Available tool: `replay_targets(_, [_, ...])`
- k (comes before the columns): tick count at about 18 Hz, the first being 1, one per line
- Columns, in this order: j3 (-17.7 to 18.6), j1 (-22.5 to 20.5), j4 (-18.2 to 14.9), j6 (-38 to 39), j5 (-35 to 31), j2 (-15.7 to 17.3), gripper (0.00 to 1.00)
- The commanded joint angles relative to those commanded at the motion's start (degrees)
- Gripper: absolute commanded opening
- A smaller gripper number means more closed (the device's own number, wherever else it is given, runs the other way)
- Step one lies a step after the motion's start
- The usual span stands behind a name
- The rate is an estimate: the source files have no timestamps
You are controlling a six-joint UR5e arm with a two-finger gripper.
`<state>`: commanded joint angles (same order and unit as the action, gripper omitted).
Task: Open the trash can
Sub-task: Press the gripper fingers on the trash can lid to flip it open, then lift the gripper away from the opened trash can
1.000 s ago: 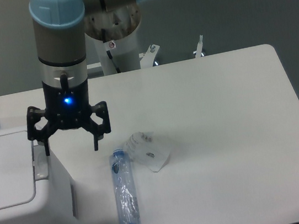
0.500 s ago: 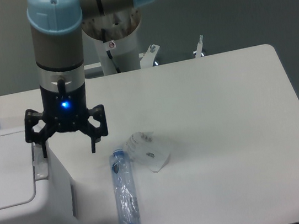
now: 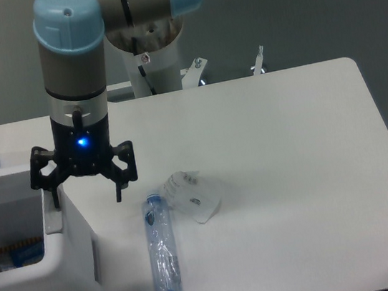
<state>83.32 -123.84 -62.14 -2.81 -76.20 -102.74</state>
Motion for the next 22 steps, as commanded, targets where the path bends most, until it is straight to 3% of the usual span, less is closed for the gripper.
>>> replay_targets(7, [-1.7,-0.2,0.0,-0.3,-0.2,0.6,1.00])
replay_targets(10, [-3.7,-2.4,0.2,-0.6,-0.9,0.4,1.00])
replay_targets(16, [-6.8,-7.5,-0.8,-4.4,-14.7,0.5,1.00])
replay_targets(17, [-6.4,-8.3,-1.8,-7.6,-15.8,0.6,1.00])
replay_targets(22, [-6.4,-13.0,-14.4,-24.7,-18.2,2.0,1.00])
